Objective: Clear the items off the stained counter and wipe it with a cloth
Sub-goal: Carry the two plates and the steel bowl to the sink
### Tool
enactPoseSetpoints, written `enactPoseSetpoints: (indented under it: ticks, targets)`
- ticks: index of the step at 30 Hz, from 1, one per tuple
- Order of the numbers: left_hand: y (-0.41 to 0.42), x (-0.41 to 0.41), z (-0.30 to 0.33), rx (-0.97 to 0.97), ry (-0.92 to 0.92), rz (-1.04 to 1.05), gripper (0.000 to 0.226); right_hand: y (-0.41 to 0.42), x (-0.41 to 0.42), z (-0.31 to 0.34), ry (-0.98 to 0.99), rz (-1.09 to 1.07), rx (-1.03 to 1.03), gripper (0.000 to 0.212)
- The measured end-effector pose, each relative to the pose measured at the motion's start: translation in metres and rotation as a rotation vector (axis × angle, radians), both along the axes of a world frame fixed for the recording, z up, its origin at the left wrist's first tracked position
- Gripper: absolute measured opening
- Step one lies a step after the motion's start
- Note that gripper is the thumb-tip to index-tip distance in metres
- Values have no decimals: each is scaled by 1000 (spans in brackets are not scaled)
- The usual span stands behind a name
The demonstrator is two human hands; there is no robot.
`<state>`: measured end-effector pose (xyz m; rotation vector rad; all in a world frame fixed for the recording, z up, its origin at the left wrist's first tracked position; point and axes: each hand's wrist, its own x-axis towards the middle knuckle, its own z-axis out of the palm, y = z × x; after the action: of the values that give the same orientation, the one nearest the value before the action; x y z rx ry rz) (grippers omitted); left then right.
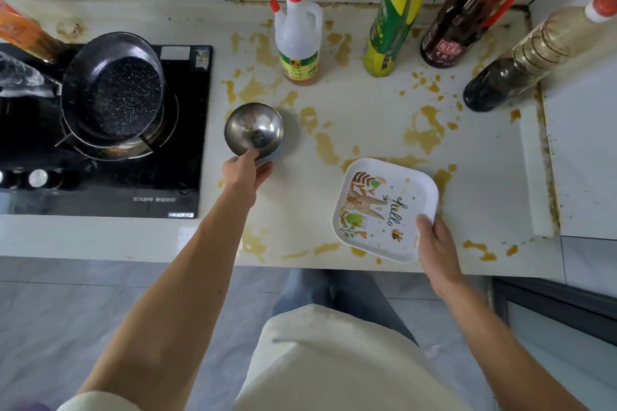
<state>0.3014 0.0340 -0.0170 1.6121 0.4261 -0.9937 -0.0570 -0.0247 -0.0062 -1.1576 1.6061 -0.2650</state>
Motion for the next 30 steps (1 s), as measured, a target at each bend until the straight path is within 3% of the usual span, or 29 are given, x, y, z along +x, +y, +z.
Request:
enactPoseSetpoints:
  ticks: [5,13,22,30]
  targets:
    - [23,-5,8,-30,-25,-50,32,1,1,7,19,0,-24,27]
    - [100,-24,33,-95,19,-119,18,6,1,17,38,49,-30,25]
    - [193,-68,28,-21,69,28,19,1,10,16,41,258,-27,24]
    - [268,-143,28,24,103,340,15,-6,35,7,57,576,-37,22]
